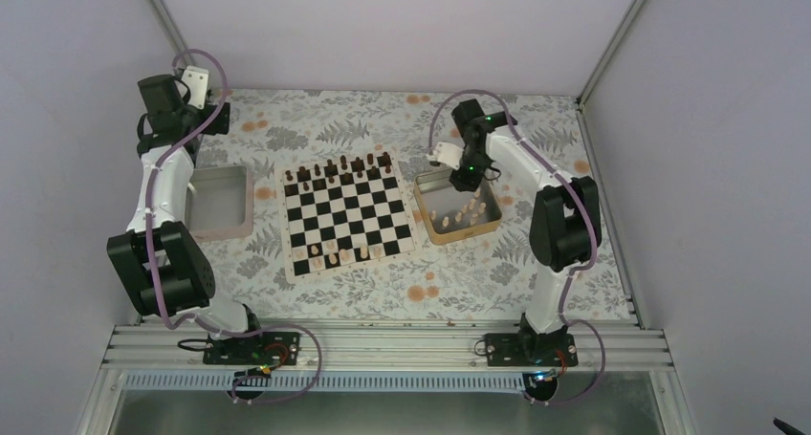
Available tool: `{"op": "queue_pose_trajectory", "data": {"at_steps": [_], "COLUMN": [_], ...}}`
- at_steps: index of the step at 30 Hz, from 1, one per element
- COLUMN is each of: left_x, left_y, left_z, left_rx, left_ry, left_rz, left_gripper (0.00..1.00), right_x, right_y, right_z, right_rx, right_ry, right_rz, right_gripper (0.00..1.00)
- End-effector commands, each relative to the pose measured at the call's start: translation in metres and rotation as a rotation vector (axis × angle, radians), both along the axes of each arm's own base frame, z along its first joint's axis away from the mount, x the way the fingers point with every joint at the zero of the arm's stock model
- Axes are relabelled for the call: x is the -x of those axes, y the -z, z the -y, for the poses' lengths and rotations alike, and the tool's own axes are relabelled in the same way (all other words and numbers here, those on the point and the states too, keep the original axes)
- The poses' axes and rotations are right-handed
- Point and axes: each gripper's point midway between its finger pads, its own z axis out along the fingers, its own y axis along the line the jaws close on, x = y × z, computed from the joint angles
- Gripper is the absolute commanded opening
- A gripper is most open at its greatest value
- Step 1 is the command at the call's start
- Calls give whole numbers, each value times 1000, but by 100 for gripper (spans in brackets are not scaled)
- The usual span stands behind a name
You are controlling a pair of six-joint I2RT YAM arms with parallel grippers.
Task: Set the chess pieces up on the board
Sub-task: Pick up the chess piece from the storage box.
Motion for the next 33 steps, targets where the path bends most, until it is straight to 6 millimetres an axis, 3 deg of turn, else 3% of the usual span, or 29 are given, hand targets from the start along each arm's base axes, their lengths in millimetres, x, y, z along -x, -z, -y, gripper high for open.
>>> {"op": "queue_pose_trajectory", "data": {"at_steps": [1,7,23,33], "left_x": [-6,-10,-5,-6], "left_y": [9,15,16,18], "left_z": [-7,-10,-14,-14], "left_rx": [3,0,11,17], "left_ry": [-11,-16,-16,-12], "left_rz": [-10,-23,-21,-28], "left_gripper": [100,100,100,100], "right_x": [-2,-9,1,9], "right_y": [19,33,61,62], "right_z": [35,55,56,52], "right_rx": [71,103,83,47], "right_ry": [64,119,133,134], "right_rz": [-47,-67,-168,-203], "right_gripper": [36,36,37,34]}}
